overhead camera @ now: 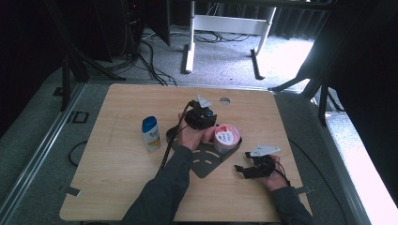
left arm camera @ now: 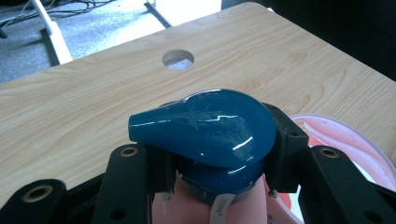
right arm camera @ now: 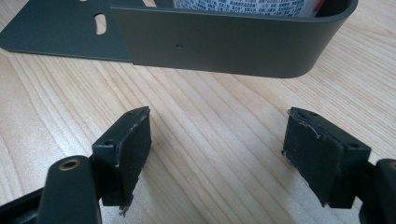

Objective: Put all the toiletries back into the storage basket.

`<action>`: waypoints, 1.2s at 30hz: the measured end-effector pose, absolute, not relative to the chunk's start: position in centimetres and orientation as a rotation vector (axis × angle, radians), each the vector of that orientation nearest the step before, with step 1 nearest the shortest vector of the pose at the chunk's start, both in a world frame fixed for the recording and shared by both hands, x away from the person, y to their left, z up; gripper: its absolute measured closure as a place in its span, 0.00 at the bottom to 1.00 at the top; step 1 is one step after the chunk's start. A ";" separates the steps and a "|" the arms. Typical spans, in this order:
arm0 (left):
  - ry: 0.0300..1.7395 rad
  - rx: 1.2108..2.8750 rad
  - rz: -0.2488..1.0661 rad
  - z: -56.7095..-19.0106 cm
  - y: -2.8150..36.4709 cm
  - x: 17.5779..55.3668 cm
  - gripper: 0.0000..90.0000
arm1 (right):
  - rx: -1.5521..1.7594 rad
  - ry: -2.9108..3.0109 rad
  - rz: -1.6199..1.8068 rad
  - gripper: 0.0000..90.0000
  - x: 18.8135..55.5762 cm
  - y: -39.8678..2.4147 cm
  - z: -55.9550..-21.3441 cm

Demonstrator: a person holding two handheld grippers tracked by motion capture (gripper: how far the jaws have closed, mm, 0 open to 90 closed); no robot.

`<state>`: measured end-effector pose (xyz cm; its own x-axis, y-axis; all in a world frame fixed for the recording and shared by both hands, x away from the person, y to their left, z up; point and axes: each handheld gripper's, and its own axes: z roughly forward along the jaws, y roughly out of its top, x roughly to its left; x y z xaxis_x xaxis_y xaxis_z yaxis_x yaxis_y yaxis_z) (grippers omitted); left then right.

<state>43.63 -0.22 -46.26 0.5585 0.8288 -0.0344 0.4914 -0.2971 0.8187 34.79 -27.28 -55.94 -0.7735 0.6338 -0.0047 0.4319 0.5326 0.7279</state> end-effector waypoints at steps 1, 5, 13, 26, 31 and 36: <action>1.065 1.956 0.511 -46.3 -0.2 43.6 0.59 | 0.893 2.505 1.079 0.26 34.8 -27.3 -55.9; 1.059 1.953 0.513 -46.3 -0.2 43.6 0.59 | 0.892 2.505 1.079 0.26 34.8 -27.3 -55.9; 1.050 1.950 0.513 -46.4 0.0 43.4 0.59 | 0.891 2.505 1.079 0.26 34.8 -27.3 -56.0; 1.048 1.943 0.513 -46.6 0.2 43.1 0.59 | 0.891 2.505 1.079 0.26 34.8 -27.3 -56.0; 1.041 1.944 0.517 -46.7 0.3 42.9 0.58 | 0.891 2.505 1.079 0.26 34.8 -27.3 -56.0; 1.044 1.943 0.514 -46.7 0.3 42.9 0.58 | 0.891 2.505 1.078 0.26 34.8 -27.3 -55.9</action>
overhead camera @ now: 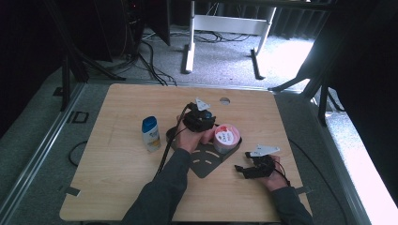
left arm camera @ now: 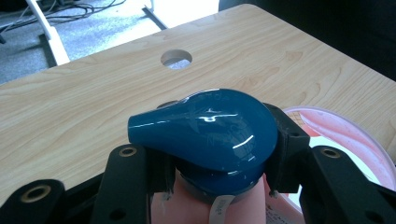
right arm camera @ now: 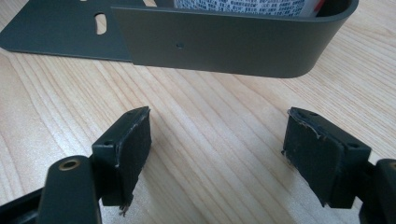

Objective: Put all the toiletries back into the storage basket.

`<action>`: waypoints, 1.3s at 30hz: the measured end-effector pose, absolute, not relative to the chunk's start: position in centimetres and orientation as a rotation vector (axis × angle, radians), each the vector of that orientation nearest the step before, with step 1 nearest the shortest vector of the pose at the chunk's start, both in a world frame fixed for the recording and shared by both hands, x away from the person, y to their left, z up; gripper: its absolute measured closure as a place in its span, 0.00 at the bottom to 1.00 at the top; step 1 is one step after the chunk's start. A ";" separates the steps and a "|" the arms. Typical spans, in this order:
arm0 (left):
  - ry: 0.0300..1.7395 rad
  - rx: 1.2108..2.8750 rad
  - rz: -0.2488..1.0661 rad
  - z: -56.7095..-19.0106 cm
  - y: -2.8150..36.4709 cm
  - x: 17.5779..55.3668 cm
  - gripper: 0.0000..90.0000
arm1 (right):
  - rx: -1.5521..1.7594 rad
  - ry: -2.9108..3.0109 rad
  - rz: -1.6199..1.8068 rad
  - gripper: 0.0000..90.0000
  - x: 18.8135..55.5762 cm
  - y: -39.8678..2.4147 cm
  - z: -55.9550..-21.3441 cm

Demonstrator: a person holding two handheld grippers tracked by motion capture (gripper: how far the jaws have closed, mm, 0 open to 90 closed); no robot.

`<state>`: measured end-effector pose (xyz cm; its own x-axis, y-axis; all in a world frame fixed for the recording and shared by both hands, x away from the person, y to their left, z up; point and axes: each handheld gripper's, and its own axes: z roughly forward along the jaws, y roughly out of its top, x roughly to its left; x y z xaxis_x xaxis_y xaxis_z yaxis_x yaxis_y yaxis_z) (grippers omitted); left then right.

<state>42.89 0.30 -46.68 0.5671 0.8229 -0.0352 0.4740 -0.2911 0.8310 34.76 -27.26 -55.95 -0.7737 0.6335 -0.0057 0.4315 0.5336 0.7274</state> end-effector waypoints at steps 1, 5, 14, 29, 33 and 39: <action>1.047 1.943 0.508 -46.7 0.3 42.9 0.58 | 0.891 2.505 1.078 0.26 34.8 -27.3 -55.9; 1.052 1.945 0.487 -46.7 0.4 43.0 0.57 | 0.891 2.505 1.078 0.26 34.8 -27.3 -55.9; 1.042 1.953 0.484 -46.6 0.4 42.8 0.49 | 0.890 2.506 1.078 0.26 34.8 -27.3 -55.9; 1.027 1.968 0.446 -46.2 1.2 42.4 0.39 | 0.890 2.506 1.078 0.25 34.8 -27.3 -55.9; 1.017 1.983 0.430 -46.0 1.4 42.3 0.39 | 0.890 2.506 1.078 0.25 34.8 -27.3 -55.9; 1.008 2.003 0.406 -45.9 2.0 42.1 0.39 | 0.890 2.506 1.078 0.25 34.8 -27.3 -55.9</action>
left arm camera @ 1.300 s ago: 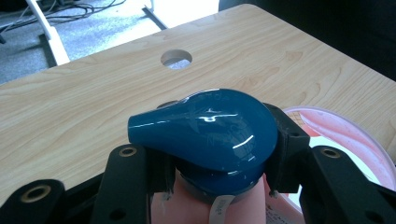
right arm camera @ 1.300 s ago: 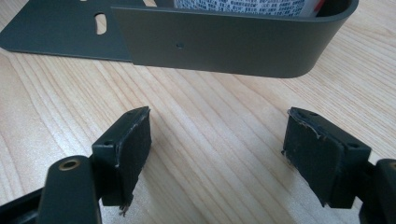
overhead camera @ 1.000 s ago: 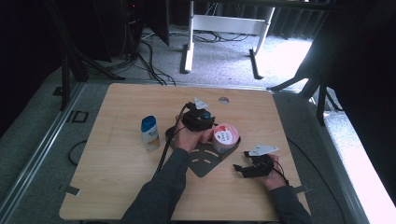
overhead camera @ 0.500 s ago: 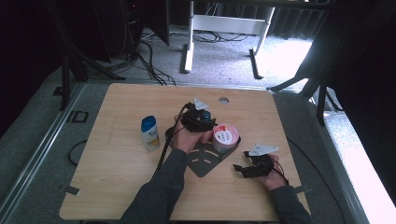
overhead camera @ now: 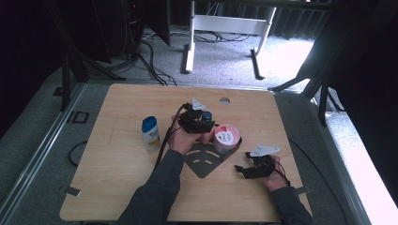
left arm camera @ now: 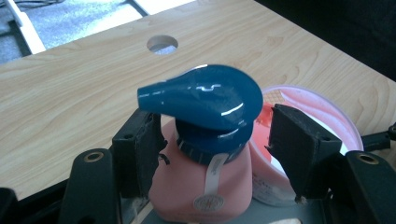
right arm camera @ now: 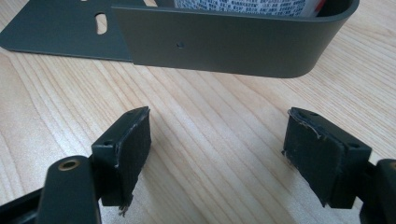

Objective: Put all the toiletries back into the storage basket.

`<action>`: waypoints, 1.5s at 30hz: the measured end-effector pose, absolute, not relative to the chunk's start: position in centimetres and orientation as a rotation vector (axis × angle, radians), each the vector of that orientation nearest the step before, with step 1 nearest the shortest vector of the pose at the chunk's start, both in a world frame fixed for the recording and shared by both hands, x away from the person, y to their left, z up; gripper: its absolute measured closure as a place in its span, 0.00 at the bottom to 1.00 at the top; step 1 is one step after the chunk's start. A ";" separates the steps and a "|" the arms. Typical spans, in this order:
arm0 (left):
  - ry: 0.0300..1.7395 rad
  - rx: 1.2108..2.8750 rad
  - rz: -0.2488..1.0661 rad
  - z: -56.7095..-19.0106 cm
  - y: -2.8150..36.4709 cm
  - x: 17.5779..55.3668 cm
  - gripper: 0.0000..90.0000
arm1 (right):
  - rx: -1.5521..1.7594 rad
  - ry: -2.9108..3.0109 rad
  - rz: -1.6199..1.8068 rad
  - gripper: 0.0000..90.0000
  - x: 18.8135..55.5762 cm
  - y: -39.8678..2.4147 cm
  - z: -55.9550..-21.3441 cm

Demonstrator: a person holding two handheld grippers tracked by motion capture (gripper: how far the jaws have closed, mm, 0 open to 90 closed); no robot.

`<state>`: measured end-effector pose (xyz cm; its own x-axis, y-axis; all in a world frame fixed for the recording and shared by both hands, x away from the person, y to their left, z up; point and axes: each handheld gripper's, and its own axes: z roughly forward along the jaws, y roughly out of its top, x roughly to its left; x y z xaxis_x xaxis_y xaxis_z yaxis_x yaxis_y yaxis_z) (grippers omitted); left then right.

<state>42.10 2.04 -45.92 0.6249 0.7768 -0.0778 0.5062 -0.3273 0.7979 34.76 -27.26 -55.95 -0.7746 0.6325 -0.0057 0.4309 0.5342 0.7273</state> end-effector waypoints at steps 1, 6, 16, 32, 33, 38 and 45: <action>1.006 2.007 0.404 -45.9 2.1 42.1 0.39 | 0.890 2.506 1.078 0.25 34.8 -27.3 -55.9; 1.003 2.010 0.392 -45.9 2.7 41.8 0.40 | 0.889 2.506 1.078 0.25 34.8 -27.3 -55.9; 1.031 2.016 0.378 -46.1 4.2 41.3 0.49 | 0.889 2.507 1.079 0.25 34.8 -27.3 -56.0; 1.016 2.043 0.312 -46.7 5.8 39.9 0.52 | 0.890 2.508 1.078 0.25 34.8 -27.2 -55.9; 1.017 2.052 0.305 -46.8 6.1 39.8 0.52 | 0.890 2.508 1.078 0.25 34.8 -27.3 -55.9; 1.002 2.063 0.298 -46.9 6.5 39.4 0.55 | 0.890 2.508 1.078 0.25 34.8 -27.2 -55.9; 0.982 2.067 0.301 -46.5 7.1 38.4 0.55 | 0.890 2.508 1.077 0.25 34.8 -27.2 -55.9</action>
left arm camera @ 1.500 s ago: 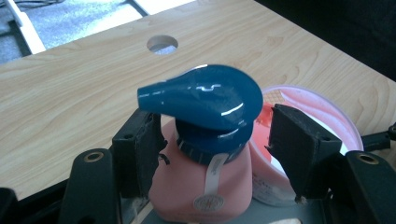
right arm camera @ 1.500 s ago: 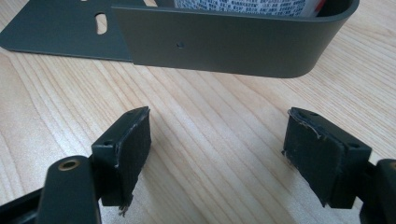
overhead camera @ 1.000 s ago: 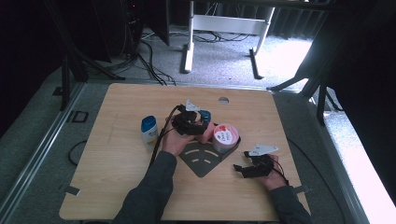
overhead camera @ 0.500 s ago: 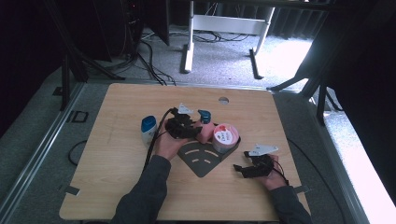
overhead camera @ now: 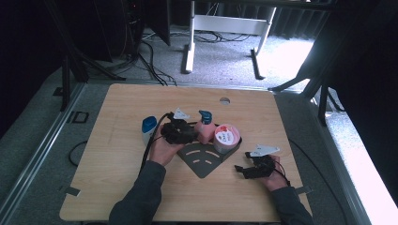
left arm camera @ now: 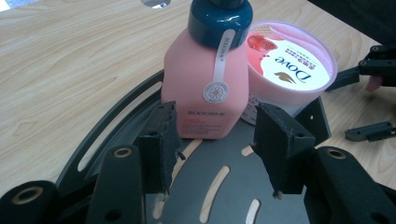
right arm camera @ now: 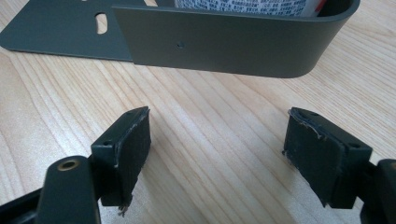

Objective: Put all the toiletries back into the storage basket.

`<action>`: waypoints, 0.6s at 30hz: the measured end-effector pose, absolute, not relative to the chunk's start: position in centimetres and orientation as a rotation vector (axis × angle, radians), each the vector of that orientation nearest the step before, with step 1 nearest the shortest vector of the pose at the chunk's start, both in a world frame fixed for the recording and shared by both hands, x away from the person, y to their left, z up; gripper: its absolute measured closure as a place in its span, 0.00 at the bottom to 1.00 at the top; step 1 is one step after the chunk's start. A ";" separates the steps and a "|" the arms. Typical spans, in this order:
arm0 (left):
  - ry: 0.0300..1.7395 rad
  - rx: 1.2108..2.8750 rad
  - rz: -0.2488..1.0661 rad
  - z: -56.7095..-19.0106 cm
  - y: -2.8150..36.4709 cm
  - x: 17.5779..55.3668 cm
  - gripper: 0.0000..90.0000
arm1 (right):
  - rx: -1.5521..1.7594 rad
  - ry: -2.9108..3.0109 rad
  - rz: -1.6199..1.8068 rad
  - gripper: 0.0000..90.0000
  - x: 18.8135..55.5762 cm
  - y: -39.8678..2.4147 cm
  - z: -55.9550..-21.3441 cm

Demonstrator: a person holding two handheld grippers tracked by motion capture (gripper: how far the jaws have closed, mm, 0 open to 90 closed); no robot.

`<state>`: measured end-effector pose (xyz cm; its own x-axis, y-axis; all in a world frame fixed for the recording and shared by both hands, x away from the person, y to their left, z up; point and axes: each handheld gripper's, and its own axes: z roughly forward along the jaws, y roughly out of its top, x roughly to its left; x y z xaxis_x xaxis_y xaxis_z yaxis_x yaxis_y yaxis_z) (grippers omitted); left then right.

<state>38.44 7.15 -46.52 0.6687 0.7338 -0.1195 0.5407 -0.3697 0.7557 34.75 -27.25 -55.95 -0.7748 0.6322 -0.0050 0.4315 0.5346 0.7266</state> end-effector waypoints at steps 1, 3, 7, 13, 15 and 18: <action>0.982 2.067 0.301 -46.5 7.1 38.4 0.55 | 0.890 2.508 1.077 0.25 34.8 -27.2 -55.9; 0.977 2.074 0.305 -46.3 7.4 38.1 0.55 | 0.890 2.508 1.077 0.25 34.8 -27.2 -55.9; 0.966 2.079 0.303 -46.2 7.8 37.7 0.55 | 0.890 2.508 1.077 0.25 34.7 -27.2 -55.9; 0.938 2.074 0.296 -46.4 8.6 37.0 0.55 | 0.889 2.507 1.077 0.25 34.8 -27.2 -55.9; 0.922 2.078 0.288 -46.4 8.8 36.7 0.55 | 0.889 2.507 1.077 0.25 34.8 -27.2 -55.9; 0.905 2.081 0.283 -46.4 9.0 36.5 0.54 | 0.888 2.507 1.077 0.25 34.8 -27.2 -55.9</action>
